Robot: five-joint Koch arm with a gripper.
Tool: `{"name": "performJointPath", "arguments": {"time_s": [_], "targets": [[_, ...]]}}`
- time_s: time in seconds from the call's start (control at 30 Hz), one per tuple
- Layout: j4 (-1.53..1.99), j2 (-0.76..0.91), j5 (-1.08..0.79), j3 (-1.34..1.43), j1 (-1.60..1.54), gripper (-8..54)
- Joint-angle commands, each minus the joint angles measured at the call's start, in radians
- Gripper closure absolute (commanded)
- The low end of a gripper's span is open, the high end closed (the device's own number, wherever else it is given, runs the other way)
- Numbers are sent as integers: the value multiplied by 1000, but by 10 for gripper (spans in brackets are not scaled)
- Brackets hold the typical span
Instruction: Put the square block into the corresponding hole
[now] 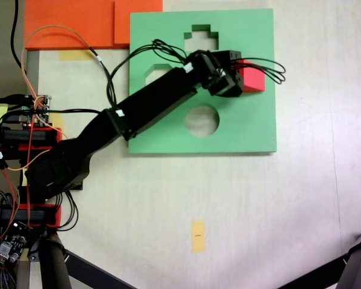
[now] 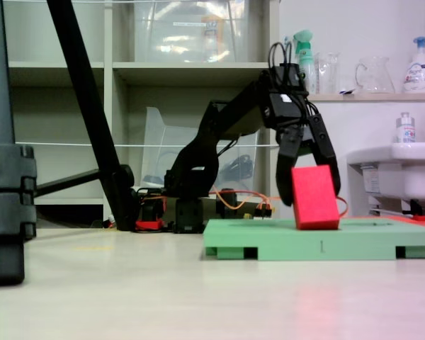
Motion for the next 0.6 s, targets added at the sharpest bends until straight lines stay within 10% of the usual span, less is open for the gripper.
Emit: {"name": "performJointPath", "arguments": {"time_s": [0.0,0.57], "targets": [[14,60,-15,-32,44,315],[371,267,3,0,-114,313]]}}
